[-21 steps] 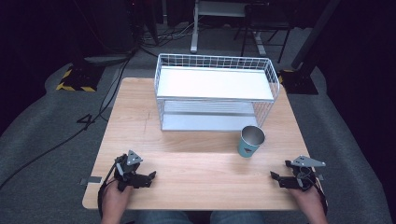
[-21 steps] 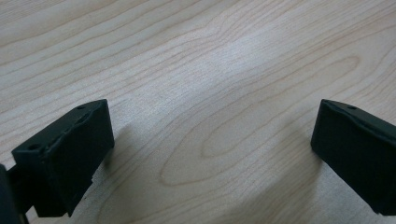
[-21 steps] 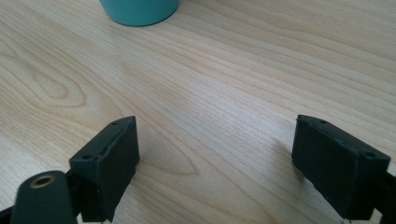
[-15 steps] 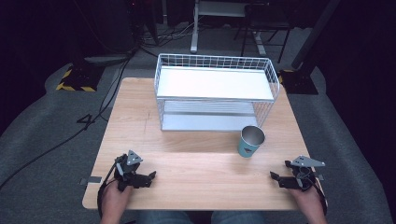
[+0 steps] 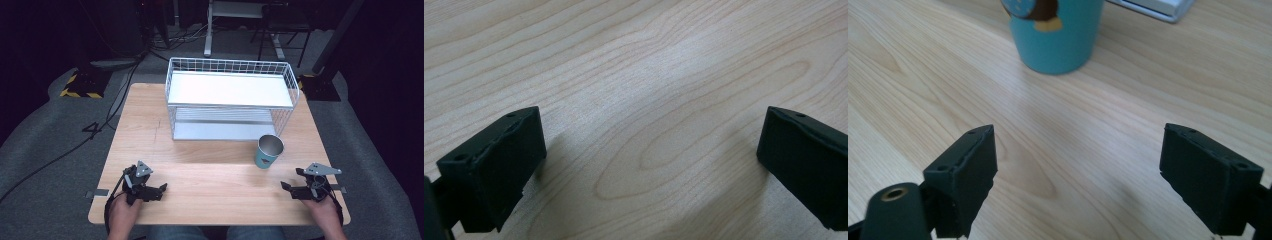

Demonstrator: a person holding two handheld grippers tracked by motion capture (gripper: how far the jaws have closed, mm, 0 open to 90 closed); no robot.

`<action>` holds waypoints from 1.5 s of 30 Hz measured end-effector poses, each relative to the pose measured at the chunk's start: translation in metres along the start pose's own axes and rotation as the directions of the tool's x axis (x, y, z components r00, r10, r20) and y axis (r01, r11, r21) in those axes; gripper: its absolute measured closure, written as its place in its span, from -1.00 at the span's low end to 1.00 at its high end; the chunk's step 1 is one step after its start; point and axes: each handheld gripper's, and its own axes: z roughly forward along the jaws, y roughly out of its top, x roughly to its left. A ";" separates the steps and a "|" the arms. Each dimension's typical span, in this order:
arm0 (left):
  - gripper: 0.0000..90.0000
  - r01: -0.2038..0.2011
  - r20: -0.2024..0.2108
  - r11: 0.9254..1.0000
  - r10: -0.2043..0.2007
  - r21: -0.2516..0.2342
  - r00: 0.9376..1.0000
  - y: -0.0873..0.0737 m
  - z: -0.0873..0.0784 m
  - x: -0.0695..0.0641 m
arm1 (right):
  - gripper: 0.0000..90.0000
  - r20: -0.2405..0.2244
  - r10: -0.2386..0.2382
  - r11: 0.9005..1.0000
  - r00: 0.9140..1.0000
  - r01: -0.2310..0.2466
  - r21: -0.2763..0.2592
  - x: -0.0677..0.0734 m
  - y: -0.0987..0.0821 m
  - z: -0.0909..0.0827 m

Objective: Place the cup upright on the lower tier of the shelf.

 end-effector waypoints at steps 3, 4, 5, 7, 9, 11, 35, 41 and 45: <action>-1.00 0.001 0.000 1.000 -0.001 -0.001 1.000 0.000 0.000 0.000 | -0.67 -0.016 -0.015 1.000 1.000 0.015 -0.011 0.006 0.007 0.006; -1.00 0.002 -0.001 1.000 -0.002 -0.001 1.000 0.000 0.000 0.000 | -0.67 -0.020 -0.018 1.000 1.000 0.017 -0.016 0.007 0.010 0.009; -1.00 0.004 0.000 1.000 -0.004 0.001 1.000 0.000 0.000 0.000 | -0.67 -0.027 -0.017 1.000 0.999 0.017 -0.023 0.008 0.012 0.011; -1.00 0.006 -0.001 1.000 -0.006 0.001 1.000 0.001 0.000 0.000 | -0.67 -0.022 -0.018 0.999 1.000 0.017 -0.032 0.011 0.016 0.016; -1.00 0.007 -0.001 1.000 -0.007 0.000 1.000 0.000 0.001 -0.001 | -0.67 -0.020 -0.011 0.999 1.000 0.011 -0.044 0.013 0.019 0.020; -1.00 0.008 -0.001 1.000 -0.008 -0.001 1.000 0.000 0.001 -0.001 | -0.68 -0.018 0.000 0.998 1.000 -0.001 -0.061 0.014 0.022 0.024; -1.00 0.008 -0.002 1.000 -0.008 0.000 1.000 0.001 0.001 -0.001 | -0.68 0.029 0.071 0.984 0.997 -0.065 -0.163 0.012 0.038 0.064; -1.00 0.009 -0.002 1.000 -0.009 0.000 1.000 0.001 0.001 -0.001 | -0.65 0.020 0.110 0.980 0.994 -0.105 -0.171 0.011 0.039 0.071; -1.00 0.010 -0.003 1.000 -0.010 0.000 1.000 0.001 0.001 -0.001 | -0.64 0.017 0.107 0.979 0.994 -0.102 -0.178 0.013 0.042 0.074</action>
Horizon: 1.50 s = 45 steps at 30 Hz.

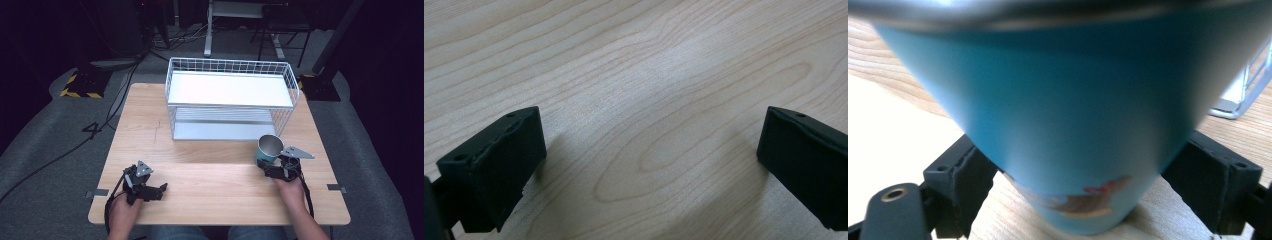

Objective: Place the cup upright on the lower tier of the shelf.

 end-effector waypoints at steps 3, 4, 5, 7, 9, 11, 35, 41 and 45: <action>-1.00 0.001 0.000 1.000 -0.001 0.000 1.000 0.000 0.000 0.000 | -0.63 -0.002 -0.001 1.000 1.000 0.001 0.004 0.002 0.001 0.002; -1.00 0.000 0.000 1.000 0.000 0.000 1.000 0.000 0.000 0.000 | -0.62 0.004 -0.007 1.000 1.000 0.007 0.008 0.004 0.002 0.004; -1.00 0.000 0.000 1.000 0.000 0.000 1.000 0.000 0.000 0.000 | -0.60 0.009 -0.011 1.000 1.000 0.010 0.012 0.005 0.002 0.005; -1.00 0.000 0.000 1.000 0.000 0.000 1.000 0.000 0.000 0.000 | -0.53 0.016 -0.014 1.000 1.000 0.014 0.014 0.006 0.002 0.005; -1.00 0.000 0.000 1.000 0.000 0.000 1.000 0.000 0.000 0.000 | -0.50 0.025 -0.007 1.000 1.000 0.007 0.015 0.007 0.002 0.006; -1.00 0.000 0.000 1.000 0.000 0.000 1.000 0.000 0.000 0.000 | -0.49 0.030 -0.008 1.000 1.000 0.008 0.017 0.008 0.003 0.006; -1.00 0.001 0.000 1.000 -0.001 -0.001 1.000 0.000 0.000 0.000 | -0.48 -0.011 -0.052 0.999 0.999 0.052 0.016 0.012 0.026 0.003; -1.00 0.001 0.000 1.000 -0.001 -0.002 1.000 0.000 0.000 0.000 | -0.48 -0.029 -0.086 0.996 0.996 0.087 0.019 0.018 0.042 0.011; -1.00 -0.002 0.003 1.000 0.002 0.000 1.000 -0.001 0.000 0.000 | -0.48 -0.043 -0.090 0.996 0.995 0.091 0.018 0.022 0.053 0.019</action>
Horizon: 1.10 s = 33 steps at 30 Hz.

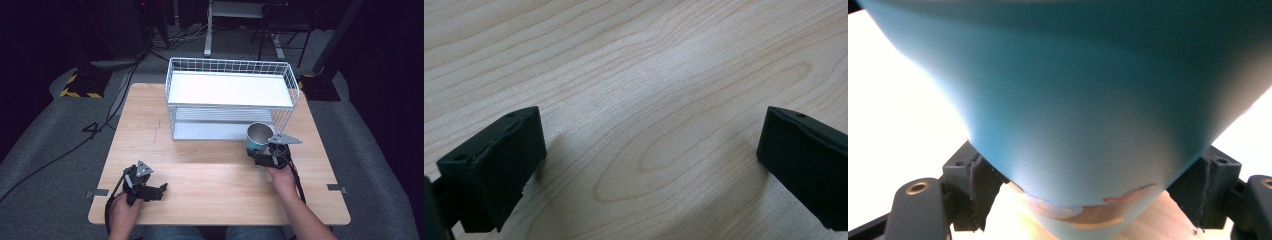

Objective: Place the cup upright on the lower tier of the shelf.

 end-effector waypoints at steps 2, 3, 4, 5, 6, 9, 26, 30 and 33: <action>-1.00 -0.007 -0.001 1.000 0.007 0.001 1.000 0.000 0.000 0.000 | -0.48 0.000 -0.001 1.000 1.000 0.001 -0.010 0.001 0.002 0.002; -1.00 -0.001 0.000 1.000 0.001 -0.002 1.000 -0.001 0.000 0.000 | -0.48 -0.006 -0.003 1.000 1.000 0.003 -0.008 0.001 0.007 0.006; -1.00 0.000 0.000 1.000 0.000 -0.001 1.000 -0.001 0.000 0.000 | -0.48 -0.006 -0.001 1.000 1.000 0.000 -0.004 0.002 0.009 0.008; -1.00 0.001 -0.001 1.000 -0.001 -0.001 1.000 -0.001 -0.001 0.000 | -0.48 -0.008 -0.003 1.000 1.000 0.003 -0.004 0.002 0.011 0.011; -1.00 0.003 0.000 1.000 -0.003 0.001 1.000 -0.001 -0.001 0.000 | -0.48 -0.011 -0.002 1.000 1.000 0.002 -0.009 0.002 0.013 0.013; -1.00 -0.001 -0.007 1.000 0.001 0.002 1.000 -0.001 -0.001 0.000 | -0.48 -0.018 0.005 1.000 1.000 -0.005 -0.008 0.001 0.018 0.019; -1.00 0.007 -0.012 1.000 -0.007 -0.002 1.000 0.001 0.000 0.000 | -0.48 -0.032 0.015 1.000 0.999 -0.016 -0.026 0.006 0.038 0.060; -1.00 0.015 -0.015 1.000 -0.015 -0.004 1.000 0.001 0.001 0.000 | -0.48 -0.033 0.026 0.999 0.999 -0.027 -0.029 0.007 0.041 0.068; -1.00 0.013 -0.015 1.000 -0.013 0.001 1.000 0.002 0.001 0.001 | -0.48 -0.030 0.031 0.999 0.999 -0.032 -0.034 0.007 0.045 0.078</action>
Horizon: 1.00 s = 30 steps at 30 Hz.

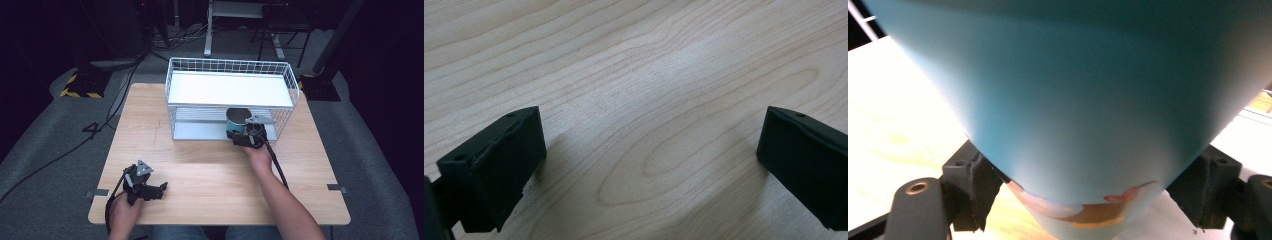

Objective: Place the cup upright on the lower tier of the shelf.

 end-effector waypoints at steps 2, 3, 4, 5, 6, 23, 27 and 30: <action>-1.00 0.000 0.000 1.000 0.000 0.000 1.000 0.000 0.000 0.000 | -0.48 0.000 -0.002 1.000 1.000 0.002 -0.003 0.000 0.001 0.003; -1.00 0.000 0.000 1.000 0.000 0.000 1.000 0.000 0.000 0.000 | -0.48 0.002 -0.003 1.000 1.000 0.003 -0.001 0.000 0.002 0.008; -1.00 0.000 0.000 1.000 0.000 0.000 1.000 0.000 0.000 0.000 | -0.48 0.003 -0.003 1.000 1.000 0.003 -0.008 0.000 0.003 0.010; -1.00 0.000 0.000 1.000 0.000 0.000 1.000 0.000 0.000 0.000 | -0.48 0.003 -0.003 1.000 1.000 0.003 -0.008 0.000 0.003 0.010; -1.00 0.000 0.000 1.000 0.000 0.000 1.000 0.000 0.000 0.000 | -0.48 0.008 -0.008 1.000 1.000 0.009 -0.019 0.001 0.004 0.015; -1.00 0.000 0.000 1.000 0.000 0.000 1.000 0.000 0.000 0.000 | -0.48 0.016 0.003 0.999 1.000 -0.003 -0.032 0.002 0.012 0.051; -1.00 0.000 0.000 1.000 0.000 0.000 1.000 0.000 0.000 0.000 | -0.48 0.048 -0.003 0.998 0.999 0.006 -0.063 -0.002 0.016 0.057; -1.00 0.000 0.000 1.000 0.000 0.000 1.000 0.000 0.000 0.000 | -0.48 0.073 0.003 0.999 0.997 -0.001 -0.035 -0.004 0.017 0.062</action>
